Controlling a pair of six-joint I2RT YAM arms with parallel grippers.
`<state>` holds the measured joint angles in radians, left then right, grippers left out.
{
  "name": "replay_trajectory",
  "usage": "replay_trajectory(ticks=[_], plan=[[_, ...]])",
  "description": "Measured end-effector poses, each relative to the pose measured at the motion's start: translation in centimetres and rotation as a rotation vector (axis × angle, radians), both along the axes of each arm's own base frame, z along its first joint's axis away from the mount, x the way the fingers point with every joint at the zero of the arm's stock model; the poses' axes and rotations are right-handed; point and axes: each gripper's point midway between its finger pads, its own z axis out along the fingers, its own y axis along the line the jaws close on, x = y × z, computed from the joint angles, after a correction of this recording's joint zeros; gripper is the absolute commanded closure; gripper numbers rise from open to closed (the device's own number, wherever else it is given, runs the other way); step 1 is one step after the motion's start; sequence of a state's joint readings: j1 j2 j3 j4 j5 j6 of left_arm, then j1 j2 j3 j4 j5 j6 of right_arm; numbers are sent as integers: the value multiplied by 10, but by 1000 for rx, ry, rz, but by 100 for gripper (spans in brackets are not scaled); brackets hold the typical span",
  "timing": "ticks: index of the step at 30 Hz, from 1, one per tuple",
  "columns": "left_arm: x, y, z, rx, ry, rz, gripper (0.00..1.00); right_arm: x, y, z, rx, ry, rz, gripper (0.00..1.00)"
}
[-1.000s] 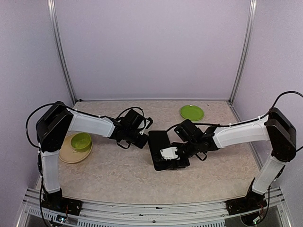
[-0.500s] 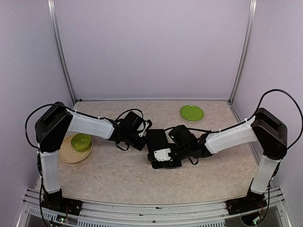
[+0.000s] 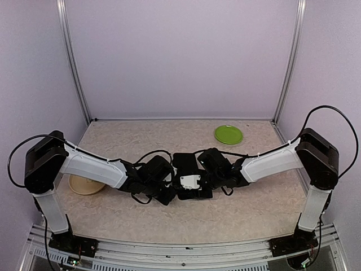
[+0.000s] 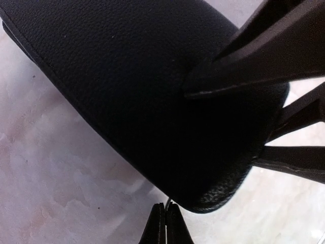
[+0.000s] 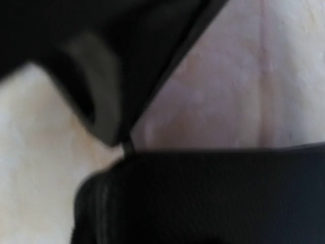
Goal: Sort the hair-cutting tools
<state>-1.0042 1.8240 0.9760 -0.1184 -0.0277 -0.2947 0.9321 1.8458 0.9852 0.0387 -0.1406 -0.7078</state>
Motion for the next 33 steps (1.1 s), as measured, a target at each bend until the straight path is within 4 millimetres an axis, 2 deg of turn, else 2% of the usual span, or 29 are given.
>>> replay_trajectory(ticks=[4, 7, 10, 12, 15, 18, 22, 27, 29, 30, 33], plan=[[-1, 1, 9, -38, 15, 47, 100, -1, 2, 3, 18, 33, -23, 52], [3, 5, 13, -57, 21, 77, 100, -4, 0, 3, 20, 62, -35, 47], [15, 17, 18, -82, 24, 113, 100, -18, -2, 7, 26, 133, -21, 42], [27, 27, 17, -83, 22, 148, 100, -37, -3, 9, 21, 198, 24, 41], [49, 45, 13, -67, 12, 195, 100, -77, 0, 12, 7, 333, 135, 41], [62, 55, 5, -39, 0, 210, 100, -96, 6, 27, 17, 387, 212, 41], [70, 51, 4, -23, -21, 186, 100, -85, 5, 42, 29, 301, 227, 41], [74, 45, 8, -28, -40, 162, 100, -48, -3, 38, 1, 137, 176, 31], [76, 44, 7, -24, -45, 153, 100, -30, -4, 35, -3, 78, 162, 15], [76, 45, 6, -20, -46, 150, 100, -21, -5, 33, -7, 57, 160, 2], [79, 47, 5, -17, -47, 143, 100, 1, -8, 22, -30, 9, 170, 0]])
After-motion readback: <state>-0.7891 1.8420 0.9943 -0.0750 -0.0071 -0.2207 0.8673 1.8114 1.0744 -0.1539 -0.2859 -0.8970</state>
